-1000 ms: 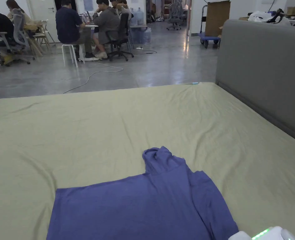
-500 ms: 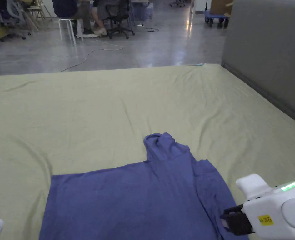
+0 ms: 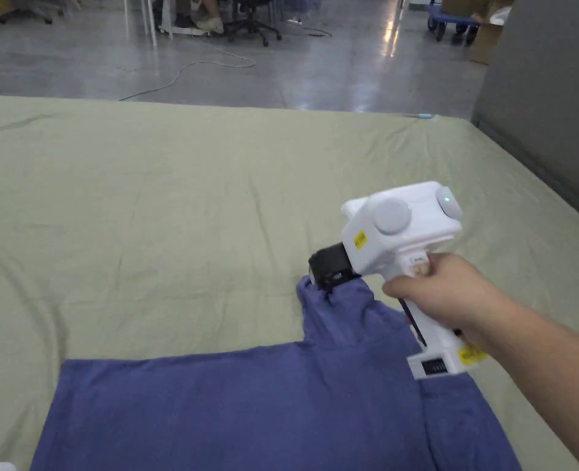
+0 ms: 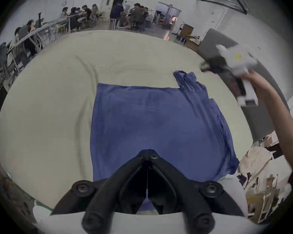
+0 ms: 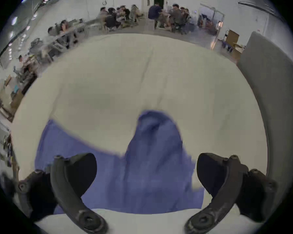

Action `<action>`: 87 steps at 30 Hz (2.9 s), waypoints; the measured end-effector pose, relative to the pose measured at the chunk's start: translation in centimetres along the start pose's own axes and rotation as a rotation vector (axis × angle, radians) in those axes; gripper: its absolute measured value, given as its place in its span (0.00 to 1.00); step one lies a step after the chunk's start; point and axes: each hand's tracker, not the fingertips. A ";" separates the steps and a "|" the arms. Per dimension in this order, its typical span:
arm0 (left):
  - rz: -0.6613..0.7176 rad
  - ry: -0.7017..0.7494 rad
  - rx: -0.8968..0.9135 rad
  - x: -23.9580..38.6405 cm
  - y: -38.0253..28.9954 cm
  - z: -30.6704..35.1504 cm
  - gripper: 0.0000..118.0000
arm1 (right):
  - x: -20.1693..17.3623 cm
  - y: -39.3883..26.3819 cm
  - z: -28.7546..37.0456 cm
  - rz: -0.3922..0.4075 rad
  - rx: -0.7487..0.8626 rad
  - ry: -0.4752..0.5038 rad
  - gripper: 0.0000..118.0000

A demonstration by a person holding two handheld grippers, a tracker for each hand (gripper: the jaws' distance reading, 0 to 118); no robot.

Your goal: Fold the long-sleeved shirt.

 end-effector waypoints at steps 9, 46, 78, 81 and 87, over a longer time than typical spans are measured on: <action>-0.007 0.037 -0.059 -1.6 0.4 -2.3 0.00 | 2.4 5.0 -14.5 -0.182 -0.249 -0.049 0.41; 0.076 -0.046 -0.024 1.6 -4.7 4.0 0.00 | -0.8 -27.1 10.3 -0.255 -0.118 -0.031 0.74; -0.085 0.376 -0.049 -8.0 13.7 -20.1 0.31 | 2.8 -21.3 7.5 -0.256 -0.032 0.014 0.13; -0.179 0.399 -0.078 -6.8 14.1 -19.1 0.03 | 5.3 -16.6 3.4 -0.280 -0.070 -0.058 0.98; -0.128 0.342 -0.044 -7.3 15.0 -16.0 0.03 | 9.3 -14.4 -6.9 -0.497 -0.415 -0.101 0.95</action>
